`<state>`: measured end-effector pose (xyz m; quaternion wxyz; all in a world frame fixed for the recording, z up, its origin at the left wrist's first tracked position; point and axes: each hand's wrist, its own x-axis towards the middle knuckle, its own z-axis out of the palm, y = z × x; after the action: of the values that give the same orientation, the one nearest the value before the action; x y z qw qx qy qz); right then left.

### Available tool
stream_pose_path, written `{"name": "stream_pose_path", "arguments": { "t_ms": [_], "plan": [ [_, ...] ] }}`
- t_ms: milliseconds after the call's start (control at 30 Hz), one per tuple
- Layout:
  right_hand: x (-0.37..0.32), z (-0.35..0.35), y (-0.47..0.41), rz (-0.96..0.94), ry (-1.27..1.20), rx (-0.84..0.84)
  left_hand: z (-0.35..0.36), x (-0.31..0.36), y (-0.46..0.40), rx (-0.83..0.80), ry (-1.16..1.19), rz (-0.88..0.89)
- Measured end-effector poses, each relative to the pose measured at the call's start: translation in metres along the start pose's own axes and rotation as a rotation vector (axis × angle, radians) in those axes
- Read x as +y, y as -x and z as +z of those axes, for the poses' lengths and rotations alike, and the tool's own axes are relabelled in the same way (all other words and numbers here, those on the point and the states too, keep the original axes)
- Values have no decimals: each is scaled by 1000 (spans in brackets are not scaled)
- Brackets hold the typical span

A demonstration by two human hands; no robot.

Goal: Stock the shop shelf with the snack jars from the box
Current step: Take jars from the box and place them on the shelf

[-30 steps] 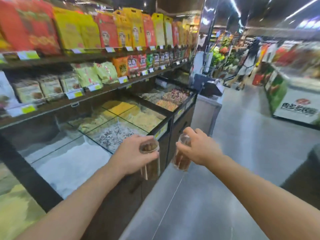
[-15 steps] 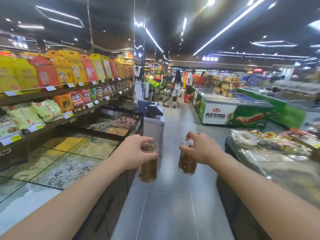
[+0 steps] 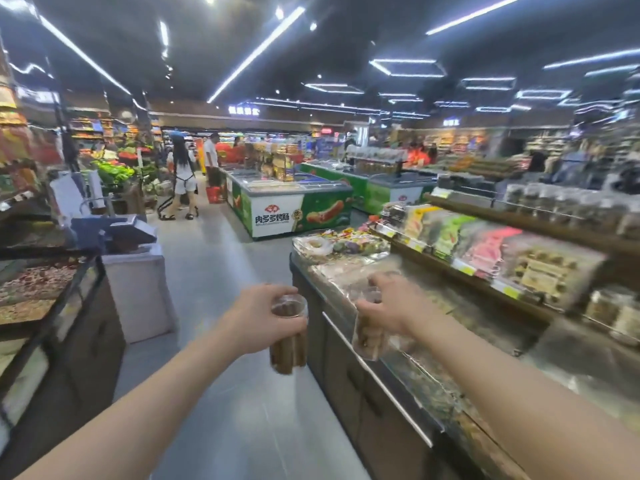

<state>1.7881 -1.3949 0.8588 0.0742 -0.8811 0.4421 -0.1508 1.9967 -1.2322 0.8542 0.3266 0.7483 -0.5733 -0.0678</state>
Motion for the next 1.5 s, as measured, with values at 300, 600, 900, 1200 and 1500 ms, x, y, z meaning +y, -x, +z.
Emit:
{"name": "stream_pose_path", "arguments": {
  "t_ms": [300,600,900,1200,1500],
  "plan": [
    [209,-76,35,231,95,-19,148,153,-85,-164,110,227],
    [386,-140,75,441,229,24,288,297,-156,-233,205,375],
    [514,-147,97,642,211,22,399,397,-221,-412,267,528],
    [614,-146,84,902,211,41,500,457,-326,-541,261,694],
    [680,-158,47,1137,236,65,569,509,-421,-645,243,867]
  ]
}}
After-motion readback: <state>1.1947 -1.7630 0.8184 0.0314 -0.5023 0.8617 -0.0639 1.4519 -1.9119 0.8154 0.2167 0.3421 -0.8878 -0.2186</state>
